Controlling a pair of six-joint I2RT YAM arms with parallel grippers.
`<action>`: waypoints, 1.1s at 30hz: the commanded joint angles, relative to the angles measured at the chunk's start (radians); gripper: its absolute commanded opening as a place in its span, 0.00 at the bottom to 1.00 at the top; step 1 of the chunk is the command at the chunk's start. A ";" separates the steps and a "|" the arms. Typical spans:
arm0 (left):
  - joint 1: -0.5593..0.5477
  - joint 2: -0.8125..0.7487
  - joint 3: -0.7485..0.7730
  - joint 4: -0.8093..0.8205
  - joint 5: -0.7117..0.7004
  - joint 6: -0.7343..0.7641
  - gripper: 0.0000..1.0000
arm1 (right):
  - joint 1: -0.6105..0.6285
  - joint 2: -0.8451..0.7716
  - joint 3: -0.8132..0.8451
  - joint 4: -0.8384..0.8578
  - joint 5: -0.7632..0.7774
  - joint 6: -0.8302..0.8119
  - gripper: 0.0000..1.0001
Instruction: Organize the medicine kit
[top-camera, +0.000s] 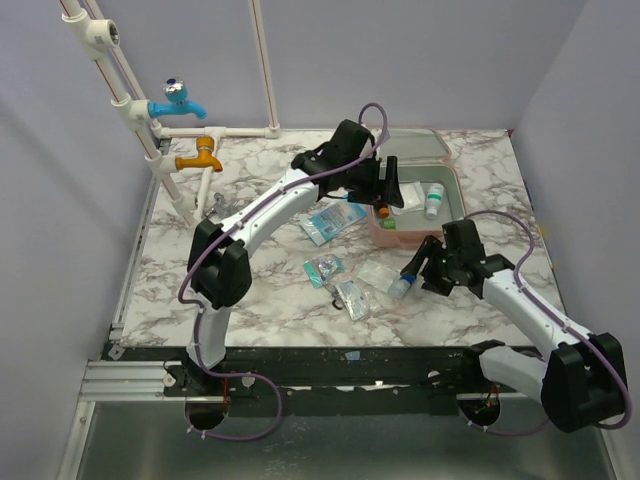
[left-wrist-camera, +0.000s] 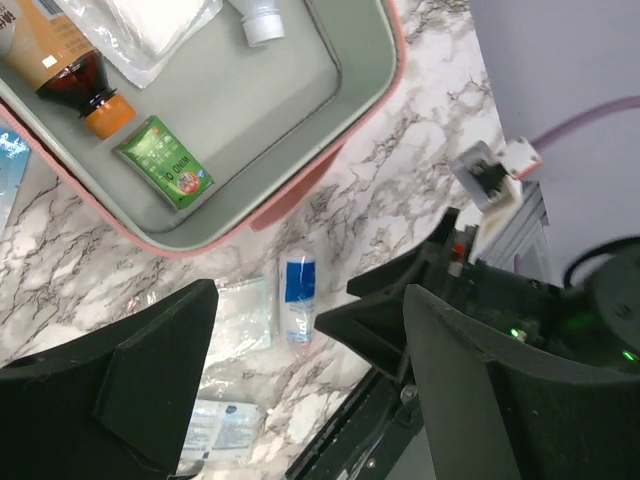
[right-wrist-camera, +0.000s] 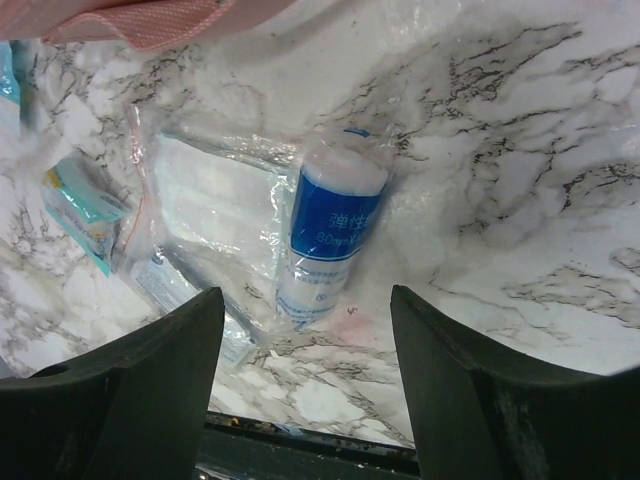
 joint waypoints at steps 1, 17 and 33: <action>0.002 -0.106 -0.058 0.023 -0.003 0.038 0.78 | 0.002 0.025 -0.027 0.015 -0.026 0.031 0.70; 0.001 -0.480 -0.620 0.159 -0.206 0.064 0.98 | 0.001 0.156 -0.029 0.099 -0.022 0.009 0.53; 0.001 -0.638 -0.872 0.083 -0.355 0.139 0.95 | 0.002 0.202 0.022 0.103 0.003 -0.012 0.05</action>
